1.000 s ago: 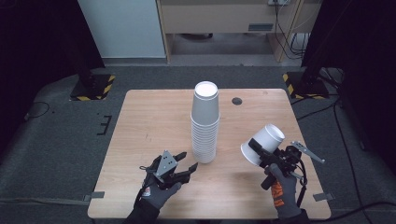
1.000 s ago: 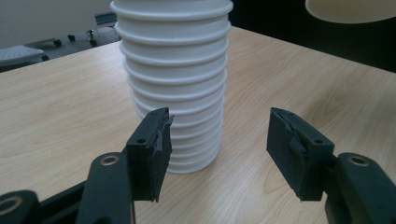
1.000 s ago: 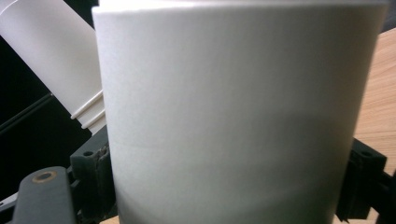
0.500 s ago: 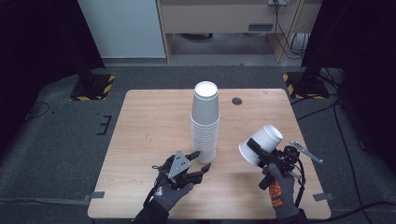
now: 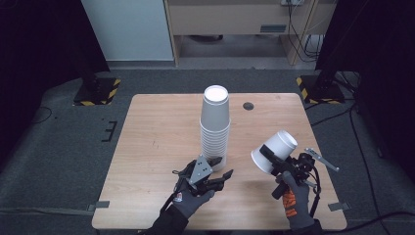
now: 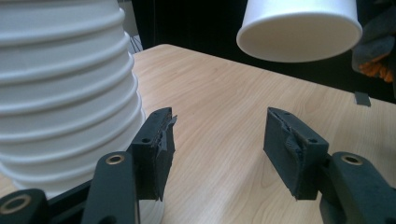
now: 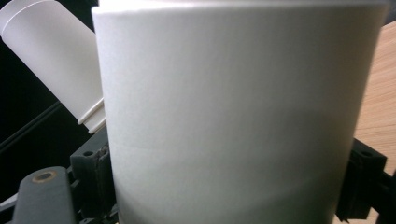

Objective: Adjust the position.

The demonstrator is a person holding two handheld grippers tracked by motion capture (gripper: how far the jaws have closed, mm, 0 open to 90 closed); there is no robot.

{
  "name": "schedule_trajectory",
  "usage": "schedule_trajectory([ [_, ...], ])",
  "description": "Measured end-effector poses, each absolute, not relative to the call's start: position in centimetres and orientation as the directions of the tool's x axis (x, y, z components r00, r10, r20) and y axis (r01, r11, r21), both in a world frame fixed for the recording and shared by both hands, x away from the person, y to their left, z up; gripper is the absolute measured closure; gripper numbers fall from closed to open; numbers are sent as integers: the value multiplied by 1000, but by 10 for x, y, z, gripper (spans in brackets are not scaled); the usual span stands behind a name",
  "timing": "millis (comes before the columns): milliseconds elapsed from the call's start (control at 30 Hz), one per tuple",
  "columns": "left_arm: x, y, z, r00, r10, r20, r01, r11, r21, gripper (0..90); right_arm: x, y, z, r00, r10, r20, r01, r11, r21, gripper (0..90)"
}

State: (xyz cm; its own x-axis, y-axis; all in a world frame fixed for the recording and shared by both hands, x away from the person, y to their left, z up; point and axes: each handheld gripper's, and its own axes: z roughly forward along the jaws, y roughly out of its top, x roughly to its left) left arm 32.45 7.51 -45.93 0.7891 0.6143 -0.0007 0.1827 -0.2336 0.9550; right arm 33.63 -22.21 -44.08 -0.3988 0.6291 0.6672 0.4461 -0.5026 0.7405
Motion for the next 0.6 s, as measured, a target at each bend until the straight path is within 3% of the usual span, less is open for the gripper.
schedule_trajectory([
  [600,338,43,-456,806,592,-2,161,-216,963,428,336,-222,-441,-400,624,672,450,-505,737,157],
])
